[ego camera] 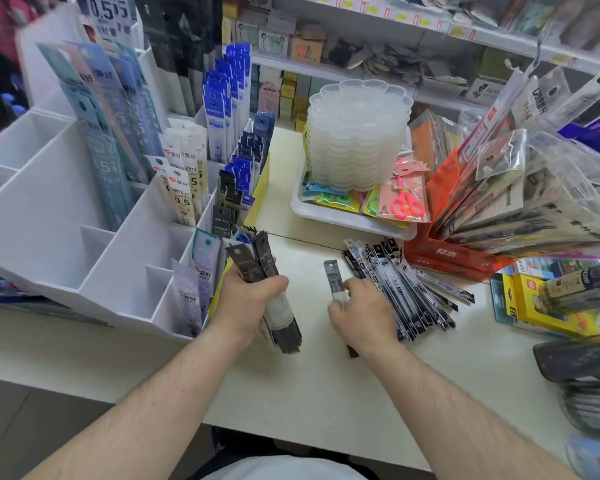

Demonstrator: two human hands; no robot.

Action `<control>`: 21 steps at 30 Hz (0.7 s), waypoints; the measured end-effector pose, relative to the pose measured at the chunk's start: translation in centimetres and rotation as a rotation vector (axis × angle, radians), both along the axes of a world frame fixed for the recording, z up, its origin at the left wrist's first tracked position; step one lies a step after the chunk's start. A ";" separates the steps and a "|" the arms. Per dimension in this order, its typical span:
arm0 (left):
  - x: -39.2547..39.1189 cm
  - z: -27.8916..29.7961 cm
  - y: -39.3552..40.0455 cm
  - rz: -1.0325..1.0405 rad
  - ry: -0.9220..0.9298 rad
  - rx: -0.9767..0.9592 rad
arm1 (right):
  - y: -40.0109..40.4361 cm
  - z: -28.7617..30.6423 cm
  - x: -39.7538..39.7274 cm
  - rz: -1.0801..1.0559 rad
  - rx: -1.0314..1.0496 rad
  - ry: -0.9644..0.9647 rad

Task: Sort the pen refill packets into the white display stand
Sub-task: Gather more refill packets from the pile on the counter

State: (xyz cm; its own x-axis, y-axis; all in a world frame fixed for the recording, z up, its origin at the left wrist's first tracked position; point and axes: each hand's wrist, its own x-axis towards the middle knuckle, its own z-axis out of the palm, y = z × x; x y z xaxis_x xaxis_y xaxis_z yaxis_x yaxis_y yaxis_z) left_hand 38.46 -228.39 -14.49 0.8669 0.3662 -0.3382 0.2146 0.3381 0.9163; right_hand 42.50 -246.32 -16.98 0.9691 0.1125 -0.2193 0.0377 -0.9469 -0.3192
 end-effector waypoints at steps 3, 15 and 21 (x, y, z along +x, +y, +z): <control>0.3 1.3 -0.4 -0.013 0.049 -0.177 | 0.0 0.0 0.4 -0.011 -0.182 0.153; 1.1 3.3 -0.3 -0.014 0.296 -0.368 | -0.3 3.5 0.3 -0.465 0.730 0.450; 1.3 4.2 -0.6 -0.044 0.311 -0.260 | 1.1 9.4 -1.8 -0.335 1.156 0.643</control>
State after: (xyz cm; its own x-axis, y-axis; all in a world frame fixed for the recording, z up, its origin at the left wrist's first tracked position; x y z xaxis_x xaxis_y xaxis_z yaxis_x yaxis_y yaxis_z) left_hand 39.75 -229.03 -10.24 0.7220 0.1989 -0.6627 0.4871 0.5341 0.6910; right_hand 40.74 -245.20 -7.55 0.7493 0.3198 -0.5799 -0.5935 -0.0639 -0.8023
